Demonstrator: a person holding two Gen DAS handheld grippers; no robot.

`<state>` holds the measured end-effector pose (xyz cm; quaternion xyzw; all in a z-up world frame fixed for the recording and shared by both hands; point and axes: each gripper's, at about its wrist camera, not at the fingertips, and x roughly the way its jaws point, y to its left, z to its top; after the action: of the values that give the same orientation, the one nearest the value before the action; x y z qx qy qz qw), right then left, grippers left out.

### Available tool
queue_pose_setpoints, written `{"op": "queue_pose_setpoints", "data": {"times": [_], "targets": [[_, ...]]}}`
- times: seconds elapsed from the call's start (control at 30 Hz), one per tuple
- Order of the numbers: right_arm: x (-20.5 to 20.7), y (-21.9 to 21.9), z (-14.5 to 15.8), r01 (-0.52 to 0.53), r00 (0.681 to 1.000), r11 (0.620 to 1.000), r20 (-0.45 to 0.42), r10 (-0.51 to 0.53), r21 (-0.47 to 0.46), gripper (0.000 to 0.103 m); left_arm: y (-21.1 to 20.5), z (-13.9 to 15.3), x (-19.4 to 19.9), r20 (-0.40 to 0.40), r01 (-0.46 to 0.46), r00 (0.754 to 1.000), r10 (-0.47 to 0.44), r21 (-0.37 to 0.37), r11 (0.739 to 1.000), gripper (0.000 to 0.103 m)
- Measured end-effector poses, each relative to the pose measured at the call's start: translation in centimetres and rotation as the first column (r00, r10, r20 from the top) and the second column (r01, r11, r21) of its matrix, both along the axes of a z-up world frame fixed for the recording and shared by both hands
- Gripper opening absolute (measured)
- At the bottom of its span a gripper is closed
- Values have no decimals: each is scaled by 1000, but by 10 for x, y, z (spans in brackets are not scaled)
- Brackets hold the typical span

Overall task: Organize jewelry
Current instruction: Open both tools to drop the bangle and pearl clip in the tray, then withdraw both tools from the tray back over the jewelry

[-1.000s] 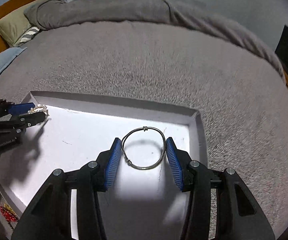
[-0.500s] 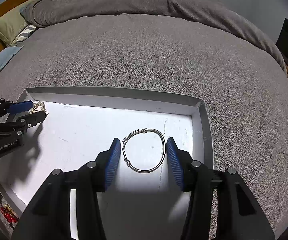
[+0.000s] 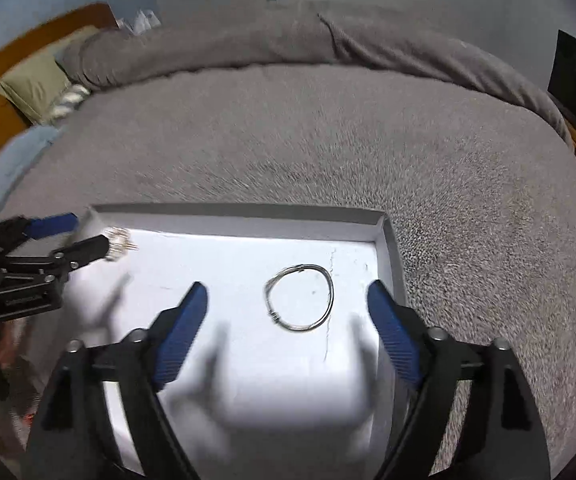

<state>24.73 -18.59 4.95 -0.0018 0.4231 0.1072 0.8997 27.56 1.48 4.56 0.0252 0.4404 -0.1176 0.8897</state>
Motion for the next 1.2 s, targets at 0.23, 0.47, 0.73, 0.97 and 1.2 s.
{"op": "queue_pose_setpoints", "data": {"times": [0.23,0.47,0.73,0.97,1.2], "targets": [[-50,-34,31,34,995,995,88,-43,92,97,13,31,-55,121,-22,992,25,-23,999,92],[-109,-62,40,55,988,990,137,-72,127,97,26,49,-134,238,-52,970,52,-7,999,94],[-168,-79,32,80,974,992,206,-98,95,98,35,51,-201,312,-69,947,79,-43,997,97],[-208,-75,11,86,965,995,243,-97,54,98,24,26,-233,310,-102,945,106,-28,994,97],[-229,-67,-1,93,955,995,280,-95,21,98,20,5,-249,314,-128,940,130,-27,991,97]]}}
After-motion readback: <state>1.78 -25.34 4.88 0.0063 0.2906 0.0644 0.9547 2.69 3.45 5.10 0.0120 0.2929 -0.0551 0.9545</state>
